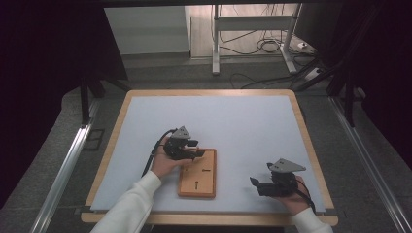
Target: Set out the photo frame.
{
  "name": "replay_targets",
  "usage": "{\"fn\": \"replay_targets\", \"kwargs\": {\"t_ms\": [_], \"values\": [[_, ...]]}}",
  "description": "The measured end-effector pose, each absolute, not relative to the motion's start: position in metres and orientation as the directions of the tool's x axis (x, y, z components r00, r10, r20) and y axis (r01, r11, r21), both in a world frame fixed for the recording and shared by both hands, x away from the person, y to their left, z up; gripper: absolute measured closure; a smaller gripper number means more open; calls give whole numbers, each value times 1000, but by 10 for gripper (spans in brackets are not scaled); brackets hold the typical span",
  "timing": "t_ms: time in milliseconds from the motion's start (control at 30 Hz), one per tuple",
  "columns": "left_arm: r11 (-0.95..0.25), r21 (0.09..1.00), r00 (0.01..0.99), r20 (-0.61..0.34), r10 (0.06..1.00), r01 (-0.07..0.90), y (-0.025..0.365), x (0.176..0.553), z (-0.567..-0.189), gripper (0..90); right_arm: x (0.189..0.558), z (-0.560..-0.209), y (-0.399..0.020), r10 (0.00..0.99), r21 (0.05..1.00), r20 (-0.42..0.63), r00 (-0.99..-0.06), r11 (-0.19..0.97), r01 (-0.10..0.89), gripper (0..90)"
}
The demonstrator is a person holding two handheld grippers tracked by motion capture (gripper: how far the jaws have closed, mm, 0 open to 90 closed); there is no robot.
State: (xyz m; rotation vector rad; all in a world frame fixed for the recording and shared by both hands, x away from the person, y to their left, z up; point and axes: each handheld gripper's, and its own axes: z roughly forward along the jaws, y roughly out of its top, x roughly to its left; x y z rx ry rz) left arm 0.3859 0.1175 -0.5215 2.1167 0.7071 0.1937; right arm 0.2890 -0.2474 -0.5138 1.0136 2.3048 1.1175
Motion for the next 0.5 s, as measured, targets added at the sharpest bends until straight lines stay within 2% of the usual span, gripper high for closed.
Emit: {"fn": "replay_targets", "kwargs": {"t_ms": [100, 200, 233, 300, 400, 500], "values": [[-466, 785, 837, -119, 534, 409, 117, 387, -523, 626, 286, -514, -248, 749, 791, -31, -662, 423, 442, 149], [-472, 787, 848, -118, 517, 397, 116, 387, -524, 680, 285, -514, -249, 751, 789, -32, -660, 424, 444, 149], [-477, 786, 853, -118, 509, 393, 115, 388, -525, 737, 284, -514, -249, 752, 791, -34, -658, 423, 443, 149], [-478, 786, 853, -116, 508, 392, 115, 388, -525, 792, 284, -514, -248, 752, 790, -34, -659, 424, 443, 149], [-478, 784, 850, -116, 513, 396, 117, 389, -525, 834, 282, -514, -244, 745, 789, -35, -666, 430, 438, 149], [-480, 783, 850, -113, 514, 395, 117, 389, -524, 837, 281, -513, -239, 734, 789, -40, -678, 439, 429, 148]]}}
